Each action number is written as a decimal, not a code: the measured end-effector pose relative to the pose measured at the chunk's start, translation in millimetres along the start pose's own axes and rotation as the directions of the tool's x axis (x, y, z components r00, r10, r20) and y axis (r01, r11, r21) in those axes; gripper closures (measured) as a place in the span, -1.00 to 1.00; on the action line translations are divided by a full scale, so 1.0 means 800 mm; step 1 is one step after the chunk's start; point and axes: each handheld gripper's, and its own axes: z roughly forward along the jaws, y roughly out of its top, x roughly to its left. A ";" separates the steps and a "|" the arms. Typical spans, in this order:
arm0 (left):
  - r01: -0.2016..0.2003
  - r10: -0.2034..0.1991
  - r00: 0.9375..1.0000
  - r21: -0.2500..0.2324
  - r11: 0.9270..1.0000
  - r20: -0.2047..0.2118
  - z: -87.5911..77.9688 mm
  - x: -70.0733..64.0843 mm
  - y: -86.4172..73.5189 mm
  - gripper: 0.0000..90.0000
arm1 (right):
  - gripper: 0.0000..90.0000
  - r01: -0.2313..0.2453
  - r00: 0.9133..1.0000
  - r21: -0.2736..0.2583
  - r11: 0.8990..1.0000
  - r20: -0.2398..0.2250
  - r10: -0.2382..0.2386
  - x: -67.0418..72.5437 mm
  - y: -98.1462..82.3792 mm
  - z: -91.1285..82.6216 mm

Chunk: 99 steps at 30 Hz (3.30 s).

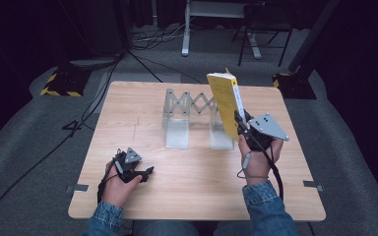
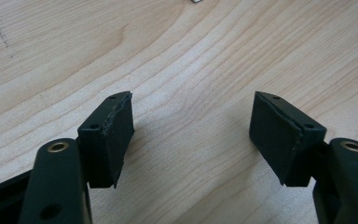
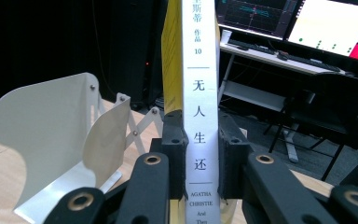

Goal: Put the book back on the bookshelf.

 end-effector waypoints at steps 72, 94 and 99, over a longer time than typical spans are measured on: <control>-0.004 0.004 1.000 0.000 1.000 -0.008 0.001 -0.002 0.000 -0.38 | 0.51 -0.058 0.991 0.247 0.967 -0.099 0.085 0.029 -0.104 0.092; -0.009 0.009 1.000 0.003 1.000 -0.009 -0.024 0.002 -0.025 -0.39 | -0.12 -0.100 0.973 0.194 0.976 -0.187 0.137 0.000 -0.070 0.020; -0.009 0.009 1.000 0.002 1.000 0.001 -0.027 0.004 -0.028 -0.40 | -0.19 -0.105 0.964 0.201 0.974 -0.220 0.150 -0.011 -0.069 0.005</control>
